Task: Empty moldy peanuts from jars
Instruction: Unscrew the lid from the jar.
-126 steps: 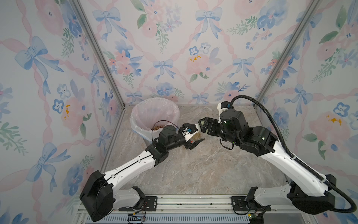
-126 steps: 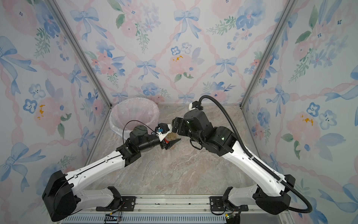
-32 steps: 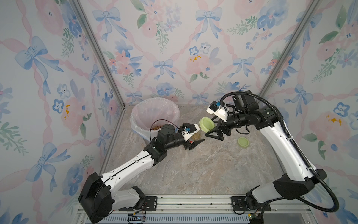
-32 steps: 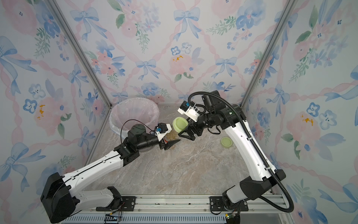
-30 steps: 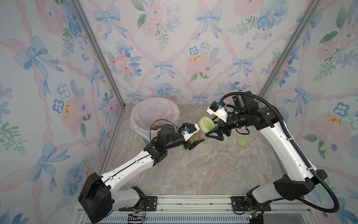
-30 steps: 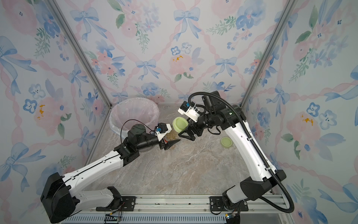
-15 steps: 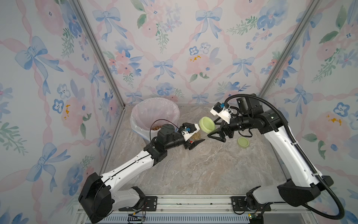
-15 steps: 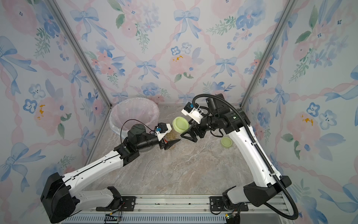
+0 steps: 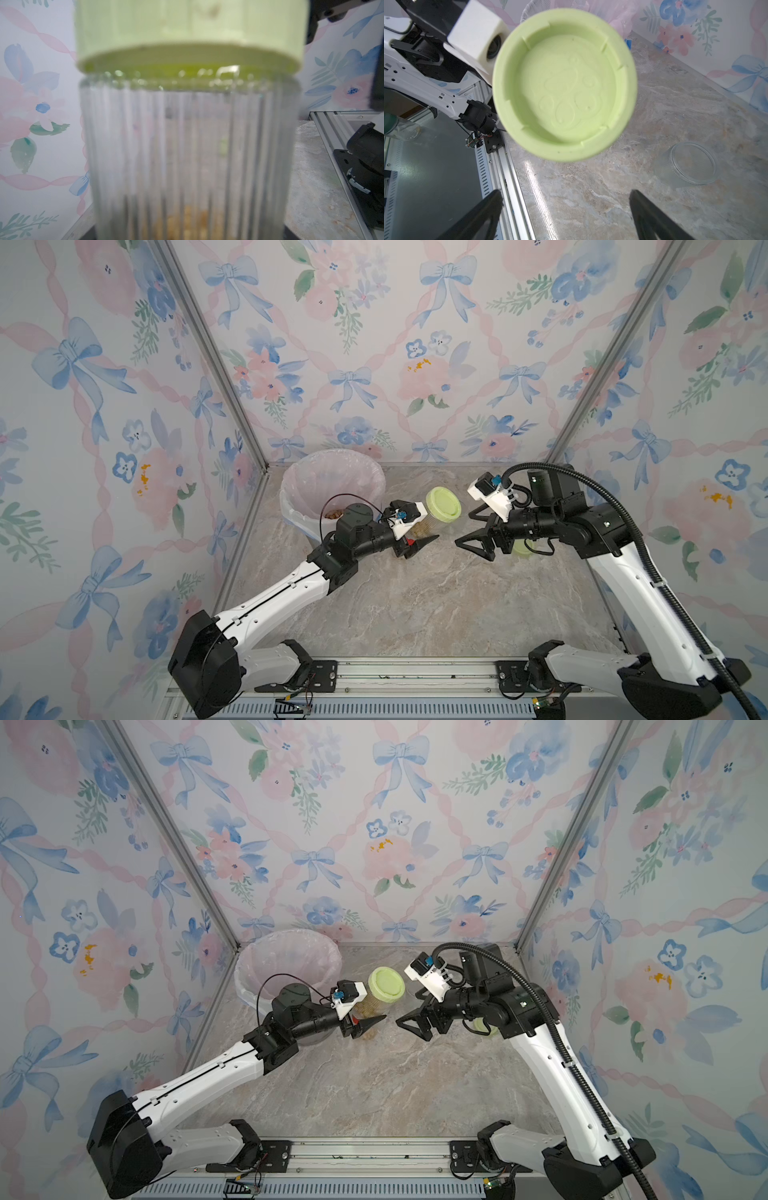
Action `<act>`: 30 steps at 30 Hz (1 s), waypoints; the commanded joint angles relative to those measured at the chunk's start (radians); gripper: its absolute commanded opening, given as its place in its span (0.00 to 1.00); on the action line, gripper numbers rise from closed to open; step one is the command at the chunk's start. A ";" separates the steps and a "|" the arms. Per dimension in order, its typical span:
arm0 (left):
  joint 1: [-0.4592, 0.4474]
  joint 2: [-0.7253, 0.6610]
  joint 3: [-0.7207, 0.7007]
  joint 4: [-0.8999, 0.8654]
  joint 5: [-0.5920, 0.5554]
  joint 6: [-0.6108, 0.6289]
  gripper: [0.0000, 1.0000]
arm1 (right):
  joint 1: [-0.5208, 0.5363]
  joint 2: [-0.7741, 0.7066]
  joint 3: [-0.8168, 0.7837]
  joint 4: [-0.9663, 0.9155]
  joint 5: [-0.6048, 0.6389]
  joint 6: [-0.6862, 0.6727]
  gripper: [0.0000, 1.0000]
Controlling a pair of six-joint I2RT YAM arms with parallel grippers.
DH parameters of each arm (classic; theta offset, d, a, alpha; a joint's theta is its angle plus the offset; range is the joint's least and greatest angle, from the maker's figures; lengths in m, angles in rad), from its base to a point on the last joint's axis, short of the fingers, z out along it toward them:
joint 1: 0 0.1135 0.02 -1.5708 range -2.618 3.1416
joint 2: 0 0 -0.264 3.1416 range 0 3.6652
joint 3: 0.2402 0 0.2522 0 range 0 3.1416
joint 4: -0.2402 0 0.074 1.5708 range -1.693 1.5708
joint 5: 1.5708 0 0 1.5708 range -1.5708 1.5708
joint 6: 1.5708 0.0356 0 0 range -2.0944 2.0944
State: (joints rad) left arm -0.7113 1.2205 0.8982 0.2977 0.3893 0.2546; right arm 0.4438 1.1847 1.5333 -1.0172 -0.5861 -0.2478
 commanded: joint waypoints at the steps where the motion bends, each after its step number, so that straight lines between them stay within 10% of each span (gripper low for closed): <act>1: 0.009 -0.008 0.051 0.092 -0.011 0.017 0.00 | -0.009 -0.055 -0.051 0.079 0.029 0.141 0.98; 14: 0.006 -0.017 0.042 0.084 -0.085 0.067 0.00 | 0.017 -0.012 0.202 -0.009 0.342 0.915 0.99; 30: -0.002 0.004 0.047 0.070 -0.122 0.104 0.00 | 0.119 0.238 0.460 -0.100 0.328 0.979 0.99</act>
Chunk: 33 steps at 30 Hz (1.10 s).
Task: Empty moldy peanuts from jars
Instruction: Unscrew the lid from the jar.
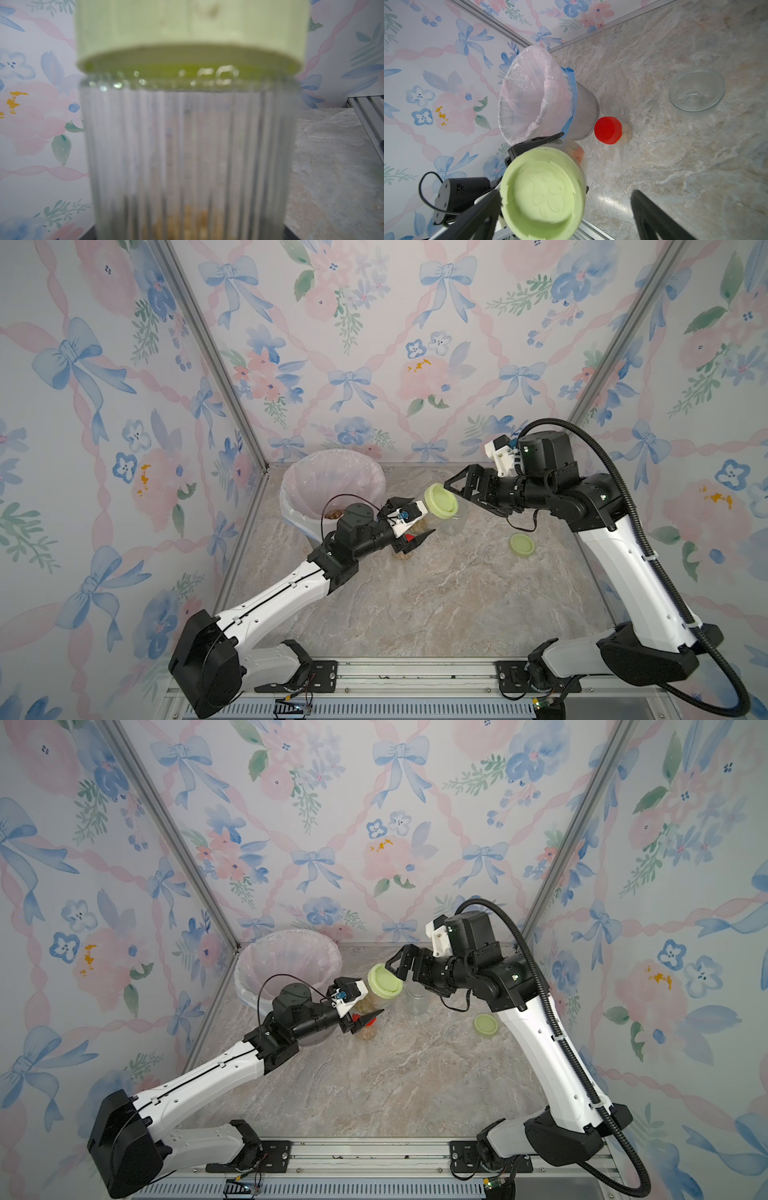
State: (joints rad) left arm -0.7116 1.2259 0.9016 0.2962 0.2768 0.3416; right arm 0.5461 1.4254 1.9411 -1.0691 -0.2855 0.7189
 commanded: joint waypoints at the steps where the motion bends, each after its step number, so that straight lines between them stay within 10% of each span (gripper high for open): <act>1: -0.002 -0.002 0.042 0.071 -0.010 0.017 0.00 | 0.019 0.000 0.055 -0.048 0.031 0.016 0.99; 33: -0.017 0.019 0.059 0.039 -0.044 0.042 0.00 | 0.135 0.071 0.065 -0.058 0.163 -0.004 0.99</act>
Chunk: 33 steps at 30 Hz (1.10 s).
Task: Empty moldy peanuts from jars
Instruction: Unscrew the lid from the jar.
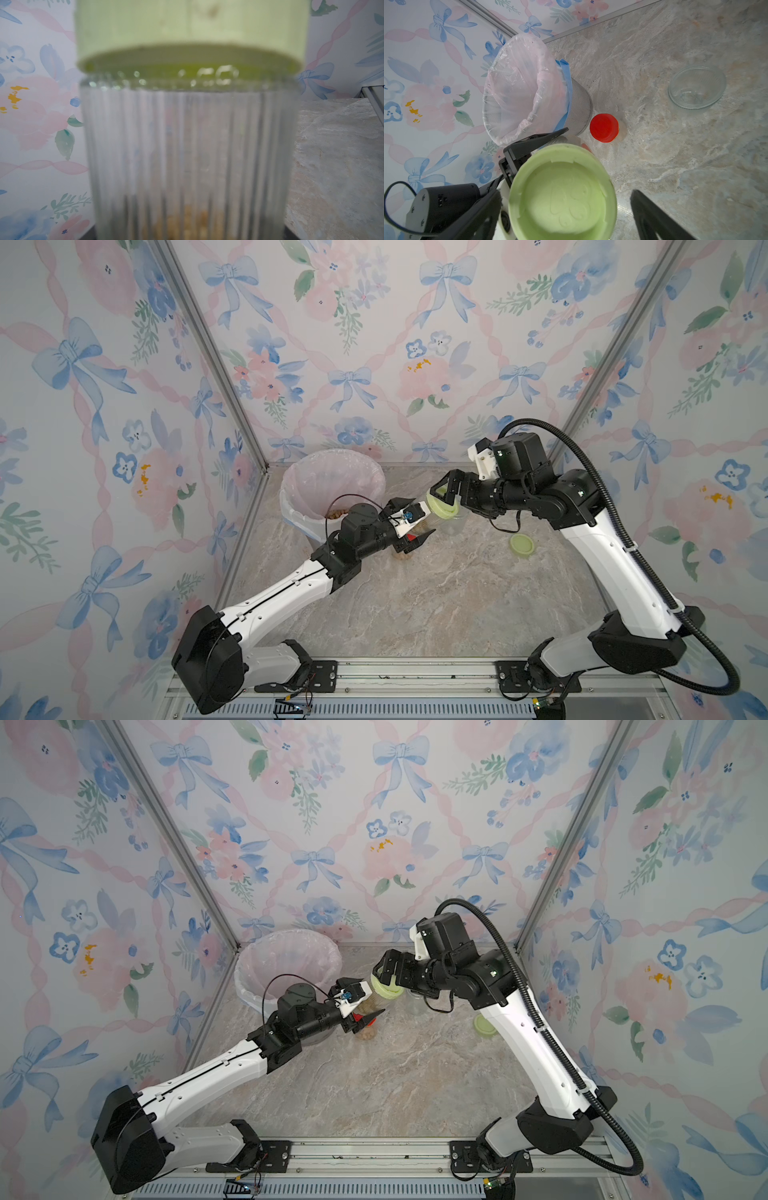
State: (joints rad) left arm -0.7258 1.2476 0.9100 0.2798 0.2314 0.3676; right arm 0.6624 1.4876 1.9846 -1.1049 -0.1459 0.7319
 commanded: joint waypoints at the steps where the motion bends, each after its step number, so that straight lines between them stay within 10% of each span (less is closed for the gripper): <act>1: -0.004 -0.001 0.051 0.055 0.004 0.016 0.00 | 0.021 0.010 0.020 -0.021 0.024 -0.018 1.00; 25: -0.002 -0.001 0.059 0.049 0.010 0.017 0.00 | 0.054 0.045 -0.003 -0.044 0.069 -0.101 0.83; 33: 0.013 -0.031 0.054 0.067 0.123 -0.033 0.00 | -0.020 0.095 0.069 -0.104 -0.133 -0.401 0.82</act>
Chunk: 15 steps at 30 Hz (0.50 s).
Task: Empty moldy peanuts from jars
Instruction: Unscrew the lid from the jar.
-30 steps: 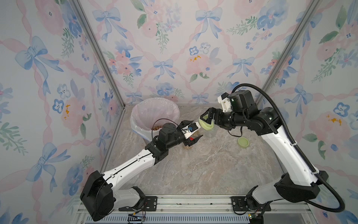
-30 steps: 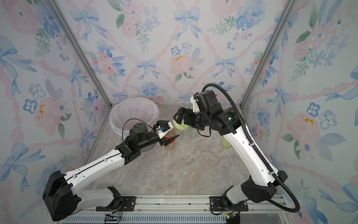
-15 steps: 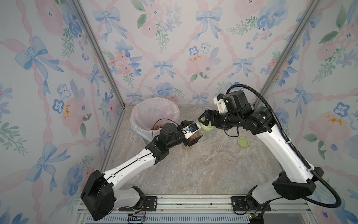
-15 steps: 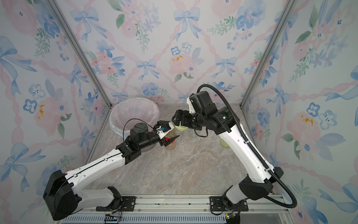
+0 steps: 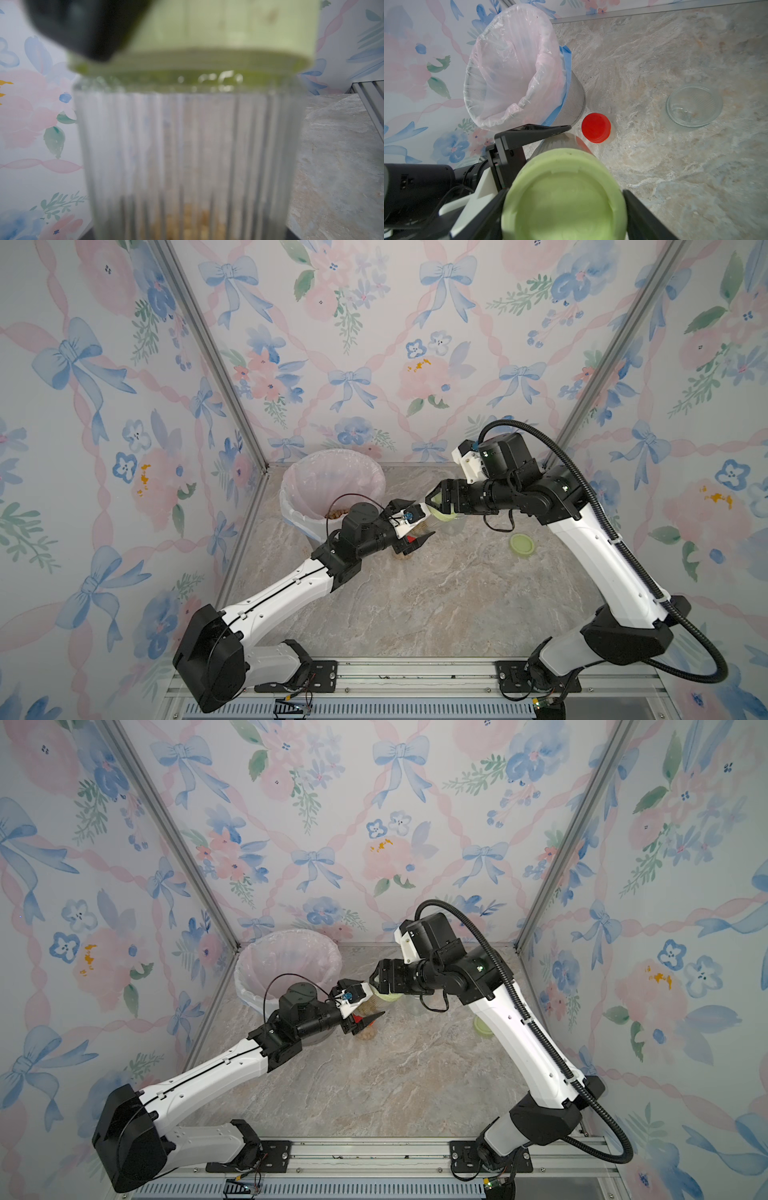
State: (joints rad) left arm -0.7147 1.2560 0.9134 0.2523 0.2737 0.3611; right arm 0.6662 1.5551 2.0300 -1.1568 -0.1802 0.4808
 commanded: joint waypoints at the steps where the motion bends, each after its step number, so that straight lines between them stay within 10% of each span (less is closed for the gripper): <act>1: 0.004 -0.043 0.050 0.097 0.090 -0.030 0.00 | -0.037 0.032 0.025 -0.051 -0.120 -0.173 0.82; 15: 0.012 -0.052 0.036 0.097 0.145 -0.066 0.00 | -0.119 0.094 0.102 -0.096 -0.309 -0.523 0.83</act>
State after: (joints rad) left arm -0.6971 1.2556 0.9134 0.2298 0.3347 0.3016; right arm 0.5564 1.6276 2.0998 -1.2282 -0.4366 0.0650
